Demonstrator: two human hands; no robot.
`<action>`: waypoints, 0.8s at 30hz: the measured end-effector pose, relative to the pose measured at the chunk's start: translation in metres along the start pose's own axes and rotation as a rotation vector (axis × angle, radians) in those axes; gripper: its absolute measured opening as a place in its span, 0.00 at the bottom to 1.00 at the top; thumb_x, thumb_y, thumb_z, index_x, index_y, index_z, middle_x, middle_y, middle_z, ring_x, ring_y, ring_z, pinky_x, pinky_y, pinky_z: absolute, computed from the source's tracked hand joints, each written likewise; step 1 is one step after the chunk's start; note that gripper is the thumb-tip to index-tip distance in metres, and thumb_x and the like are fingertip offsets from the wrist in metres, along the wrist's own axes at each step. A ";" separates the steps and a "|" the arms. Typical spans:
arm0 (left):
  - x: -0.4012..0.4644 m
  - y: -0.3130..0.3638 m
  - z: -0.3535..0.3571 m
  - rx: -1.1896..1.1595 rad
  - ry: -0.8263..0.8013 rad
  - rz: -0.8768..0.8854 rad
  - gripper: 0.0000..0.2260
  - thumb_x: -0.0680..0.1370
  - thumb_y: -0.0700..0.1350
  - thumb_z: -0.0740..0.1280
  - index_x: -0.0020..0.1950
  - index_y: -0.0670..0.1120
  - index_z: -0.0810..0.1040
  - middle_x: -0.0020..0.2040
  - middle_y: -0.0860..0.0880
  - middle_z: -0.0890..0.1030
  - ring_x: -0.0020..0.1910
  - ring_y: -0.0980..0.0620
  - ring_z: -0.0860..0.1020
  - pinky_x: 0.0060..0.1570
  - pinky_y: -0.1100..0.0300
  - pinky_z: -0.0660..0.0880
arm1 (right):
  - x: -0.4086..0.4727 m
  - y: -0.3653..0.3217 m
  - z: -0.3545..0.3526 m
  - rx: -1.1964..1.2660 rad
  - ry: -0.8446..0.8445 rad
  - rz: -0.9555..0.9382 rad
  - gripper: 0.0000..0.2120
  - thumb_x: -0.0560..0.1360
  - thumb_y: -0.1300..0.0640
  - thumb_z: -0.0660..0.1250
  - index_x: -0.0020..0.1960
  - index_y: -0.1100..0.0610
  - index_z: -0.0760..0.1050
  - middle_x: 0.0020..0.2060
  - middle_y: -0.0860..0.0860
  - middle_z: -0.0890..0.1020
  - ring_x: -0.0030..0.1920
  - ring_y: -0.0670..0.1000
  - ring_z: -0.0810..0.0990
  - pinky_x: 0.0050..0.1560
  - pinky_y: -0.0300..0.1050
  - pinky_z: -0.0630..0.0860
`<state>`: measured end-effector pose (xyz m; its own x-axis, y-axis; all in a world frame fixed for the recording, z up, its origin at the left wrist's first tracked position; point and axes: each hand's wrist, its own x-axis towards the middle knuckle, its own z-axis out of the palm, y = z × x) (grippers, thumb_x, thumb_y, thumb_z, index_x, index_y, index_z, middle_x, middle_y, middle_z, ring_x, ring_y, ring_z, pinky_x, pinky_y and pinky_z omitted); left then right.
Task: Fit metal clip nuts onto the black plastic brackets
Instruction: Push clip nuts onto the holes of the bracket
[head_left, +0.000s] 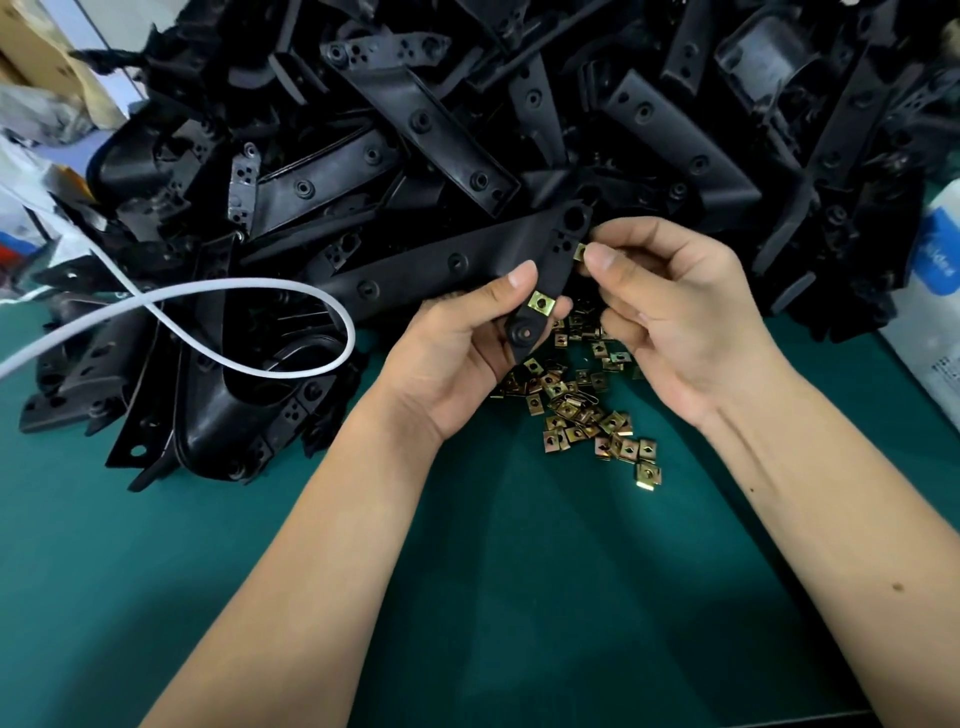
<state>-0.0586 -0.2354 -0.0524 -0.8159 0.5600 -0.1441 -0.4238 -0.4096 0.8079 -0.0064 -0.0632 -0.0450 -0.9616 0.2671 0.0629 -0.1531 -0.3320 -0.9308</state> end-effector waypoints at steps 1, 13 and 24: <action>0.000 -0.001 0.000 0.003 -0.002 0.001 0.05 0.75 0.43 0.73 0.46 0.45 0.89 0.47 0.46 0.88 0.45 0.50 0.87 0.44 0.62 0.81 | 0.000 -0.001 0.000 -0.004 -0.001 -0.010 0.05 0.79 0.69 0.68 0.52 0.62 0.79 0.32 0.48 0.78 0.25 0.42 0.64 0.26 0.35 0.61; 0.001 -0.002 -0.002 -0.018 0.027 0.014 0.06 0.74 0.45 0.75 0.46 0.44 0.89 0.46 0.46 0.87 0.45 0.53 0.86 0.45 0.63 0.81 | -0.004 0.000 0.002 -0.166 -0.111 0.095 0.13 0.84 0.67 0.61 0.60 0.62 0.82 0.39 0.58 0.68 0.27 0.43 0.61 0.27 0.37 0.58; 0.001 -0.006 0.002 0.005 -0.011 -0.026 0.05 0.74 0.45 0.74 0.42 0.45 0.89 0.45 0.46 0.87 0.47 0.52 0.87 0.47 0.63 0.81 | -0.001 0.004 -0.002 0.161 0.052 0.218 0.05 0.69 0.58 0.75 0.45 0.55 0.86 0.37 0.48 0.81 0.23 0.41 0.62 0.21 0.33 0.59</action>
<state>-0.0561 -0.2312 -0.0564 -0.8006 0.5778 -0.1587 -0.4426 -0.3918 0.8066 -0.0059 -0.0632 -0.0493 -0.9636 0.2182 -0.1548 0.0178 -0.5253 -0.8507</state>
